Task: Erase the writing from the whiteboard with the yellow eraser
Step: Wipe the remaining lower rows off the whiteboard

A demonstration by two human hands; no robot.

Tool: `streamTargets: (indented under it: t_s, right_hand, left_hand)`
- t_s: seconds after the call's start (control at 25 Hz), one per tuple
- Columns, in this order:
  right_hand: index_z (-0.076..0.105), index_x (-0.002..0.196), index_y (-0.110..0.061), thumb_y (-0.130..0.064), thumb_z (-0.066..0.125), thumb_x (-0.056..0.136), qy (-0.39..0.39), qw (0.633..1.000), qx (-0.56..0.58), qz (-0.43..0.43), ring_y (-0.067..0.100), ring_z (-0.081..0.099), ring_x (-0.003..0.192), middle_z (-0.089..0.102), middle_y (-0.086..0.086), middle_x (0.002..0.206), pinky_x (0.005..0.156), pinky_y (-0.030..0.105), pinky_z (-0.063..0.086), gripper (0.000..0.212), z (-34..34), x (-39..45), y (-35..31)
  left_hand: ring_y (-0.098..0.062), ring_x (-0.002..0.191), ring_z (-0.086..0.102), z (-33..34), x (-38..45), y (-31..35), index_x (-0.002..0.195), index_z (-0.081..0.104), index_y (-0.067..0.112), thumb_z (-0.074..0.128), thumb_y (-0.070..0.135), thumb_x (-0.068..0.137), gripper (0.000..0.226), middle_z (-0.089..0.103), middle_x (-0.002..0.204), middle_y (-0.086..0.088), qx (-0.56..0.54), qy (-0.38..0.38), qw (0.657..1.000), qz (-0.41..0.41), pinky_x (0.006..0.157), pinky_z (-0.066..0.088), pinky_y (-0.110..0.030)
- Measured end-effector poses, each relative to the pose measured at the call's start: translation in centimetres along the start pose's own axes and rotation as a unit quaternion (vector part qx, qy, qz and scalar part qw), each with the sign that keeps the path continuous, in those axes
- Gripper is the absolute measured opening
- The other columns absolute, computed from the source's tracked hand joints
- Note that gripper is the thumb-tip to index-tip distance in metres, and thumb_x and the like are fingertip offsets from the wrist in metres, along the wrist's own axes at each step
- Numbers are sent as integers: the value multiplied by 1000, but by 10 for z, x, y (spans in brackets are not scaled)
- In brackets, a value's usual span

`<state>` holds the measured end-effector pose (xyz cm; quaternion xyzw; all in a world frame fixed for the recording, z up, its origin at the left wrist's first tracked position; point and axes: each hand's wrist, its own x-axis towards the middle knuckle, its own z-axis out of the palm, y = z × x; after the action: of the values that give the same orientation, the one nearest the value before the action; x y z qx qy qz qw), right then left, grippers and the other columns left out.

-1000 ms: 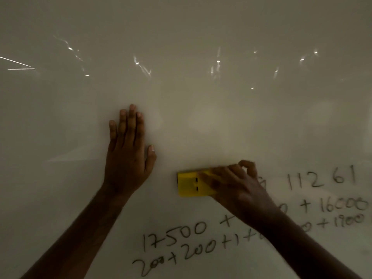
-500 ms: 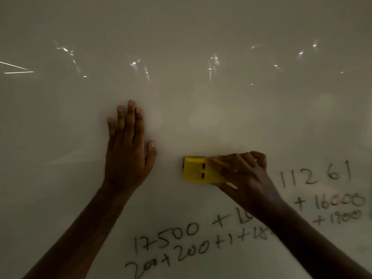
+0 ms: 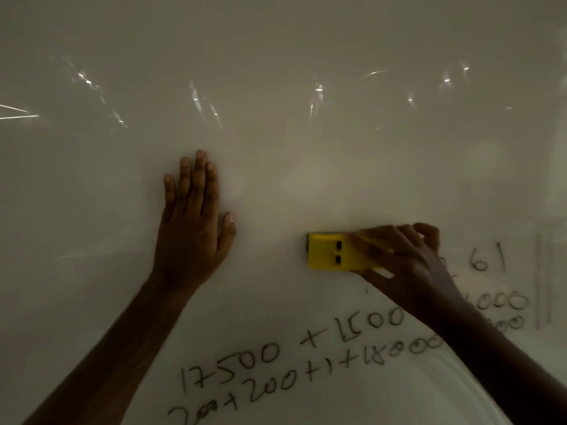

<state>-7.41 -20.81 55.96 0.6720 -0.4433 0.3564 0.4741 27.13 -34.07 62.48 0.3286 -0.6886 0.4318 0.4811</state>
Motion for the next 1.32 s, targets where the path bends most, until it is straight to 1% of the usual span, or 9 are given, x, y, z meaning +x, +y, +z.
streamTargets:
  t_s: [0.12, 0.24, 0.32, 0.52, 0.64, 0.88, 1.04, 1.2, 1.32]
  right_hand:
    - [54, 150, -34, -45, 74, 92, 19, 998, 39, 35, 25, 60, 113, 64, -1, 132, 96, 51, 38, 63, 9, 8, -8]
    - [49, 151, -35, -43, 69, 93, -39, 997, 30, -53, 22, 57, 116, 60, -4, 139, 96, 49, 37, 62, 15, -42, -9]
    - [46, 153, -38, -45, 62, 93, -68, 996, 18, -55, 21, 58, 118, 60, -5, 139, 96, 48, 36, 62, 6, -72, 12]
    - [52, 151, -35, -50, 56, 102, 0, 1000, -13, 18, 26, 60, 110, 63, 1, 131, 95, 52, 36, 52, -16, -42, 54]
    - [57, 149, -33, -48, 67, 98, 33, 998, 4, 48, 26, 61, 111, 65, 0, 131, 94, 51, 38, 54, -12, -10, 49]
    - [53, 150, -33, -41, 60, 97, -59, 996, 22, -66, 19, 55, 117, 58, -4, 139, 93, 47, 38, 54, -2, -90, 33]
    - [52, 150, -35, -44, 59, 98, -22, 1000, -16, -11, 24, 57, 112, 58, -2, 134, 93, 51, 38, 53, -15, -74, 63]
    - [56, 149, -32, -45, 68, 96, 29, 998, 12, 50, 27, 59, 114, 63, 0, 134, 94, 53, 39, 56, -9, -38, 60]
    - [50, 151, -34, -41, 71, 94, -20, 999, 29, -28, 22, 54, 116, 57, -3, 138, 96, 50, 37, 62, 4, -72, 34]
  left_hand:
    - [-45, 166, 10, 5, 17, 26, 168, 18, -7, 37, 34, 108, 75, 12, 177, -28, -4, 3, 1000, 1, 136, 2, -56]
    - [-46, 166, 10, 6, 21, 32, 168, 19, -7, 37, 34, 109, 74, 12, 177, -28, -5, 4, 1000, -6, 136, 2, -56]
    - [-46, 165, 10, 5, 20, 34, 168, 19, -8, 38, 34, 109, 75, 13, 177, -29, -1, 2, 1000, -3, 136, 1, -54]
    - [-47, 165, 12, 7, 27, 51, 168, 18, -8, 37, 35, 109, 75, 13, 177, -30, 6, -4, 1000, -2, 136, 2, -55]
    - [-46, 165, 13, 10, 40, 70, 168, 19, -7, 39, 36, 108, 77, 13, 177, -29, 7, -3, 1000, 4, 136, 3, -55]
    - [-45, 166, 11, 12, 49, 86, 168, 19, -7, 40, 36, 108, 77, 12, 178, -28, 9, -9, 1000, 15, 136, 2, -54]
    - [-46, 166, 10, 13, 48, 92, 168, 17, -7, 39, 36, 109, 77, 11, 178, -28, 7, -9, 1000, 9, 136, 3, -55]
    - [-46, 166, 7, 15, 49, 101, 168, 15, -9, 37, 39, 109, 79, 9, 177, -30, 5, -16, 1000, -1, 136, 1, -54]
    - [-47, 166, 6, 15, 50, 107, 168, 15, -9, 38, 41, 109, 80, 9, 177, -30, 7, -19, 1000, 2, 136, 2, -54]
